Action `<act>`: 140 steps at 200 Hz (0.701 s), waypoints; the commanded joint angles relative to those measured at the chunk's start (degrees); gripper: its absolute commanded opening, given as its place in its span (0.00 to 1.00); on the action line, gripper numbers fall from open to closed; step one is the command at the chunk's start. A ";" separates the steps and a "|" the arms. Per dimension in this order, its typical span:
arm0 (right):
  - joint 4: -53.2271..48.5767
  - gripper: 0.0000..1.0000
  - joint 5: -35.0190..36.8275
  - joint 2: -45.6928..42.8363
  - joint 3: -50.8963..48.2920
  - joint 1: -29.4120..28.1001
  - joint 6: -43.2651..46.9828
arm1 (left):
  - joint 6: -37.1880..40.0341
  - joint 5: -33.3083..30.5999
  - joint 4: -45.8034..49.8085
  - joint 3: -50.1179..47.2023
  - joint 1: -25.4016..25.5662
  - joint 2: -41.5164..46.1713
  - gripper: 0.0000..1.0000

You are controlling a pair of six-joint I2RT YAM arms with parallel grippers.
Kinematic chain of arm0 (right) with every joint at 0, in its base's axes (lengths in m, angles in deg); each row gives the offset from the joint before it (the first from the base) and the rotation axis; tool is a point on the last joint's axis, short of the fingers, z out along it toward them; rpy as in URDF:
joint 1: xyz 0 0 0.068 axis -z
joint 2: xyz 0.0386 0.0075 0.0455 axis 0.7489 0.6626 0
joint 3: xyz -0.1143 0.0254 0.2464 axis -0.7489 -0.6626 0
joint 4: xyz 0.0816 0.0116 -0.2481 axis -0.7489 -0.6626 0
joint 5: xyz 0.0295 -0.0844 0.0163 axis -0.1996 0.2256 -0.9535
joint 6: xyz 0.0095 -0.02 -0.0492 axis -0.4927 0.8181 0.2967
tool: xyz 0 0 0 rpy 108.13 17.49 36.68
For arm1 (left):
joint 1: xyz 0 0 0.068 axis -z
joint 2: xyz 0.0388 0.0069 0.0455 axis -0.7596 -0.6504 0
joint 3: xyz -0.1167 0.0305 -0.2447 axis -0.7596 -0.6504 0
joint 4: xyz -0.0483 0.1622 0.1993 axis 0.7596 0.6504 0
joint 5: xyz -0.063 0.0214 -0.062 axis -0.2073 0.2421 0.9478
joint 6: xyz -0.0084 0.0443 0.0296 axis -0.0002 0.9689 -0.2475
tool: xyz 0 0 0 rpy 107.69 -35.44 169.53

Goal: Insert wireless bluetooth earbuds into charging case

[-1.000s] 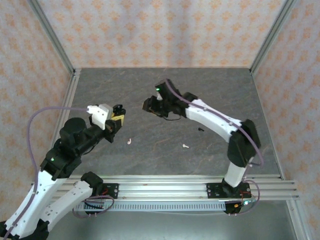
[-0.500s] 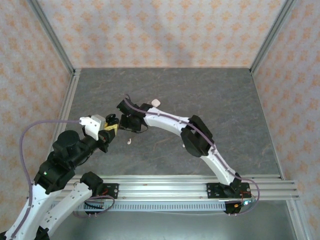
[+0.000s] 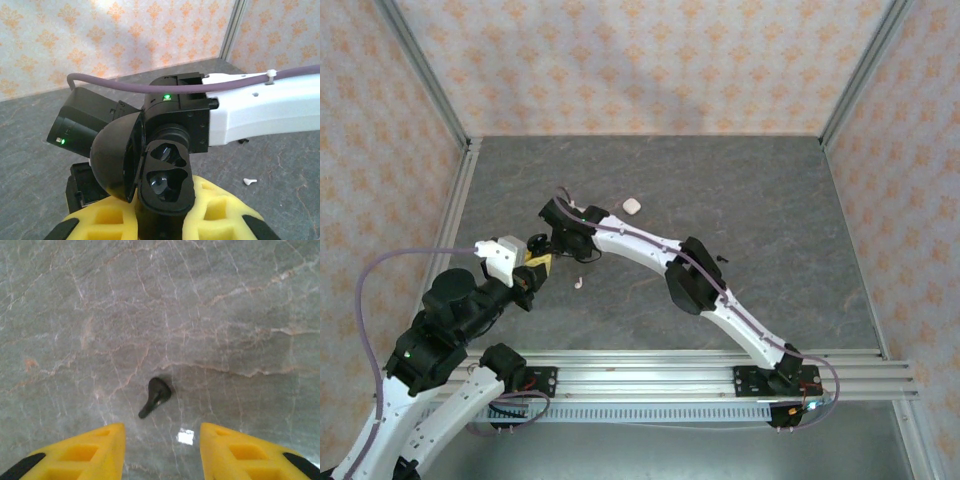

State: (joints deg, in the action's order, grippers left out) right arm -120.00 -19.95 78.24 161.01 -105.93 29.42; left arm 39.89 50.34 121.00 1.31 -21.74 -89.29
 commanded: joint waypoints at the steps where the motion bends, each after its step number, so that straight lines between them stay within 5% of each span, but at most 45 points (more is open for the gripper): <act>1: -3.92 0.47 3.84 3.55 5.24 -0.79 0.87 | 1.58 -1.10 0.00 -0.03 -0.51 0.52 0.00; 49: -4.68 0.52 5.73 5.78 8.09 -1.01 1.58 | 3.41 -1.18 0.58 0.18 -0.46 0.46 0.00; 140: -6.54 0.43 9.01 9.08 9.65 -1.63 7.40 | 3.60 -0.86 1.21 -0.13 -0.47 1.46 0.00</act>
State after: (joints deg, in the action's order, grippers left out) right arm -123.52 -13.24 85.14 169.20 -106.98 34.23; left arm 42.88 50.32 121.51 1.31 -21.74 -88.61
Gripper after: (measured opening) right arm 0.427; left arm 0.175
